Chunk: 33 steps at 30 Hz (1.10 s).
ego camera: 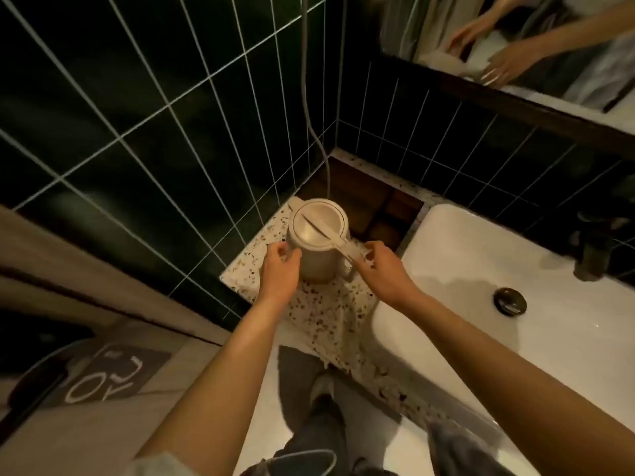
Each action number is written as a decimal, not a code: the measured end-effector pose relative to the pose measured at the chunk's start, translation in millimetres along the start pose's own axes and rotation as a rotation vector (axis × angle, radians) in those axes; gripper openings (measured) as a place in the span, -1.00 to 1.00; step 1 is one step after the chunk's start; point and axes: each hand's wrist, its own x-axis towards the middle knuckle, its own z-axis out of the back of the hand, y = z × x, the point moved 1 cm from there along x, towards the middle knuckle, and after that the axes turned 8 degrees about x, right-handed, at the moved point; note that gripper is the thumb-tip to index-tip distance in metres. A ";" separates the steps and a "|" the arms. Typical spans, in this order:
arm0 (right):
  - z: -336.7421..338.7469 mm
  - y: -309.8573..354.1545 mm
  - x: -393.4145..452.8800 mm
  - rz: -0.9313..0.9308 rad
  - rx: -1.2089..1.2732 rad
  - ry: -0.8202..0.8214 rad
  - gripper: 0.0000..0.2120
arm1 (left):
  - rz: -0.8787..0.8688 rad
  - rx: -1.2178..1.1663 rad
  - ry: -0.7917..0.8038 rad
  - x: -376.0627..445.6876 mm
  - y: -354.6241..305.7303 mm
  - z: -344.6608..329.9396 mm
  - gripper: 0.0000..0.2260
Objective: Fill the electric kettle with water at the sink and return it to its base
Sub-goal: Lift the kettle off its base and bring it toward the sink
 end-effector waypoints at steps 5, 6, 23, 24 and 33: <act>-8.2 3.1 18.7 -0.087 0.115 0.061 -0.50 | 0.152 -0.219 0.015 48.9 -20.4 -12.9 -0.44; -9.4 2.8 21.9 -0.097 0.159 0.075 -0.48 | 0.163 -0.241 0.011 55.5 -24.1 -17.2 -0.41; -26.2 -13.1 46.9 -0.210 0.376 0.216 -0.41 | 0.270 -0.259 0.221 112.7 -39.6 -21.9 -0.66; -26.5 -13.1 46.4 -0.209 0.374 0.216 -0.41 | 0.281 -0.267 0.214 112.9 -40.7 -21.7 -0.66; -5.1 -4.3 33.7 -0.171 0.506 0.169 -0.46 | 0.221 -0.360 0.106 88.4 -60.0 -18.8 -0.77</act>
